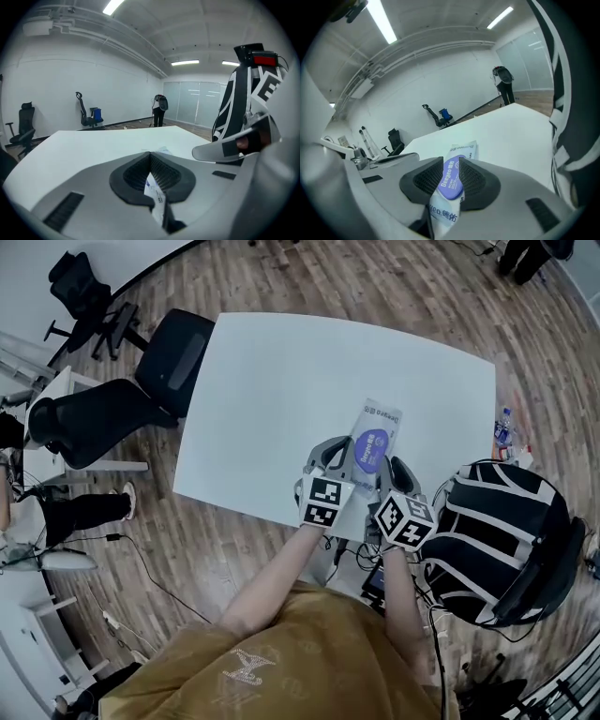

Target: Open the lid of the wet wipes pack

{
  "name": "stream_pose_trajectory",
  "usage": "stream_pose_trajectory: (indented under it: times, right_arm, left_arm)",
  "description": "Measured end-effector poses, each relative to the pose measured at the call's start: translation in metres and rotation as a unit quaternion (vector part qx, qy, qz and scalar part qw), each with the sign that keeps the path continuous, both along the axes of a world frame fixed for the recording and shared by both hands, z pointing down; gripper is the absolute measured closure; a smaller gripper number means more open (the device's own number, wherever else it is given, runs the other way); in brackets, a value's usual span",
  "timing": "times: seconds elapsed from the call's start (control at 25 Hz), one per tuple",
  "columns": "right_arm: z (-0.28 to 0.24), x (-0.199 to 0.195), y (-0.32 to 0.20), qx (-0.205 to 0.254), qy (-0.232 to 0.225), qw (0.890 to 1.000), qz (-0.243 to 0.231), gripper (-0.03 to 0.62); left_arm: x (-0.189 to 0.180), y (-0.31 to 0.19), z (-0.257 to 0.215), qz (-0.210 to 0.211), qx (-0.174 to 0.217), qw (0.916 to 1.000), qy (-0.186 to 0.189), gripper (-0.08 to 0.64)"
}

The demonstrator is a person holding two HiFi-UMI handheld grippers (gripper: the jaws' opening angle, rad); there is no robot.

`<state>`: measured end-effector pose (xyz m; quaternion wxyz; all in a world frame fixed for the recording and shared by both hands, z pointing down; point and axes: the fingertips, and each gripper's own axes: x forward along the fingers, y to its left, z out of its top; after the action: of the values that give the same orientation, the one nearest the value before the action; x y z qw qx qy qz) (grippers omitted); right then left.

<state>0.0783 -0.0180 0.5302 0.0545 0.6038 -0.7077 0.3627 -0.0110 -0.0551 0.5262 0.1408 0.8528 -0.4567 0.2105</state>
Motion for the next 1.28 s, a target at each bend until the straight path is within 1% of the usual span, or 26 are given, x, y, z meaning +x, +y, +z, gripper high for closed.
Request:
stream_pose_trajectory:
  times: [0.08,0.2,0.4,0.56,0.68,0.84,1.0,1.28]
  right_arm:
    - [0.010,-0.001,-0.001,-0.017,-0.013,1.000,0.005,0.496]
    - [0.020,-0.005,-0.002,-0.036,-0.007,0.999,-0.002,0.494]
    - [0.031,-0.003,-0.006,-0.060,-0.005,0.998,0.008,0.494]
    - [0.043,-0.005,-0.009,-0.091,-0.003,0.996,0.008,0.494]
    - [0.051,-0.005,-0.010,-0.120,0.002,0.993,0.009,0.494]
    - [0.056,-0.004,-0.015,-0.137,0.003,0.990,0.013,0.495]
    - [0.060,-0.004,-0.017,-0.149,0.002,0.989,0.016,0.494]
    - [0.061,-0.002,-0.023,-0.166,0.015,0.986,0.002,0.494]
  left_arm:
    - [0.001,0.002,0.011,0.009,-0.018,0.9997,-0.010,0.554]
    - [0.003,0.006,0.023,0.021,-0.034,0.9990,-0.017,0.554]
    - [0.008,0.020,0.038,0.036,-0.056,0.9975,-0.025,0.554]
    - [0.011,0.028,0.050,0.054,-0.073,0.9953,-0.033,0.554]
    - [0.007,0.030,0.062,0.057,-0.088,0.9934,-0.047,0.554]
    - [0.003,0.033,0.073,0.073,-0.105,0.9892,-0.071,0.554]
    - [0.005,0.036,0.078,0.081,-0.125,0.9864,-0.070,0.554]
    - [0.014,0.046,0.084,0.103,-0.140,0.9827,-0.065,0.554]
